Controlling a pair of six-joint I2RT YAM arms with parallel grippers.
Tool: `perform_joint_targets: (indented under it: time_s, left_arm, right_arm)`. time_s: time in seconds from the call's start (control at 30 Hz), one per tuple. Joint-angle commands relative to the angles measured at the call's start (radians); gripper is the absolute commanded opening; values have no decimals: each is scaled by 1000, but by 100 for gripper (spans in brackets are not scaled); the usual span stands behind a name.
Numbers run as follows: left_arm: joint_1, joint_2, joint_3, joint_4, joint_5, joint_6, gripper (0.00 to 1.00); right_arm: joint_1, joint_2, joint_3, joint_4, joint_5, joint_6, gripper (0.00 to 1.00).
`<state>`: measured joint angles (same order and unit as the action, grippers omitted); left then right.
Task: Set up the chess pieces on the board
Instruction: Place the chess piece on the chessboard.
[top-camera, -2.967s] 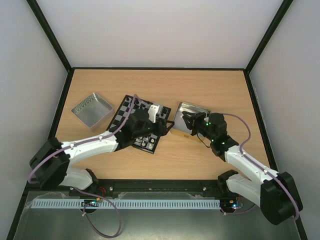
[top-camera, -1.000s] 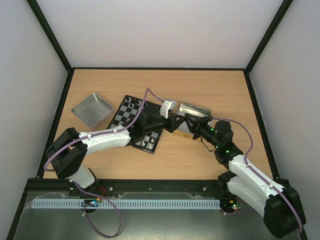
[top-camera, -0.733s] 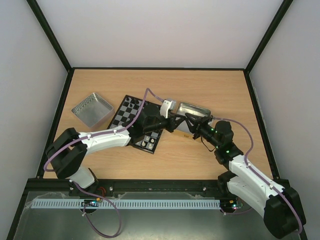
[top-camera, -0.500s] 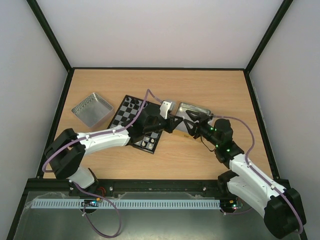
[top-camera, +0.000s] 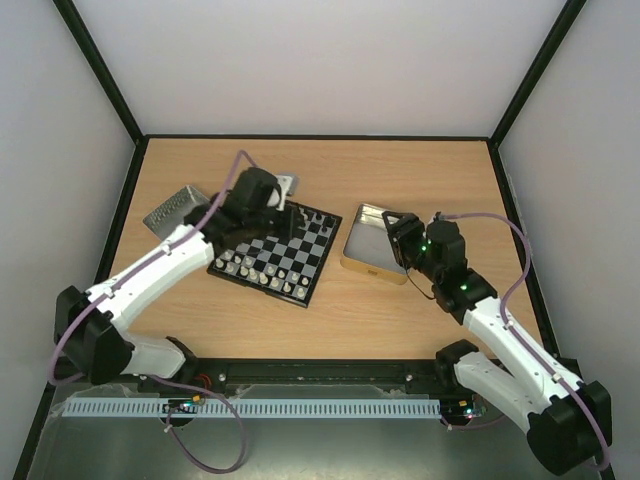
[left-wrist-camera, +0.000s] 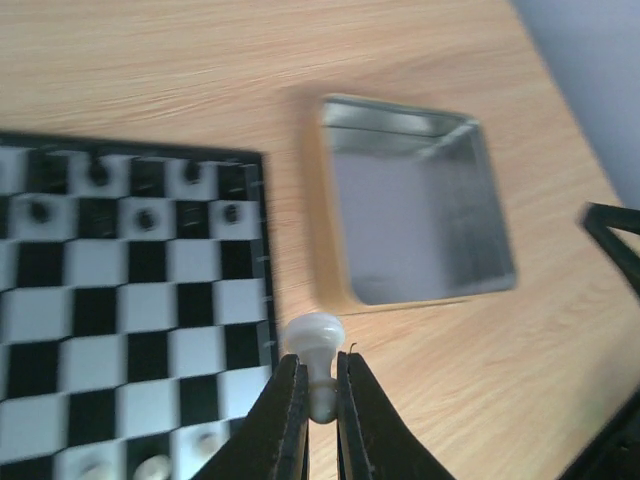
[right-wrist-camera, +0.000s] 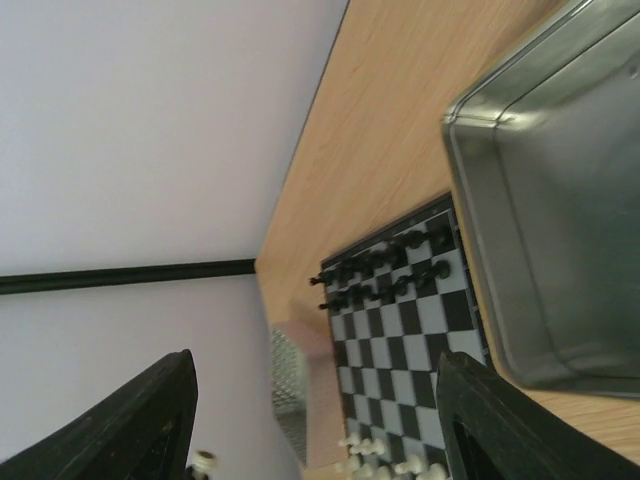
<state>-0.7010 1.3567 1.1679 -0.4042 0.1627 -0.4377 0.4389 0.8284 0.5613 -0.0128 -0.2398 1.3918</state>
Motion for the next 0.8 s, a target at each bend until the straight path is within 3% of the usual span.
perform_joint_targets:
  time_s: [0.0, 0.2, 0.47, 0.77]
  left_arm:
    - [135, 47, 82, -387, 62, 99, 2]
    - [226, 205, 137, -558, 25, 154, 2]
    - [276, 336, 144, -629, -8, 150, 2]
    - [281, 440, 161, -638, -29, 150, 2]
  right_arm:
    - [3, 22, 49, -97, 88, -132, 65]
    - [3, 33, 69, -119, 111, -198, 65]
    - [3, 11, 66, -154, 199, -270, 66]
    - [3, 55, 61, -155, 177, -315, 67]
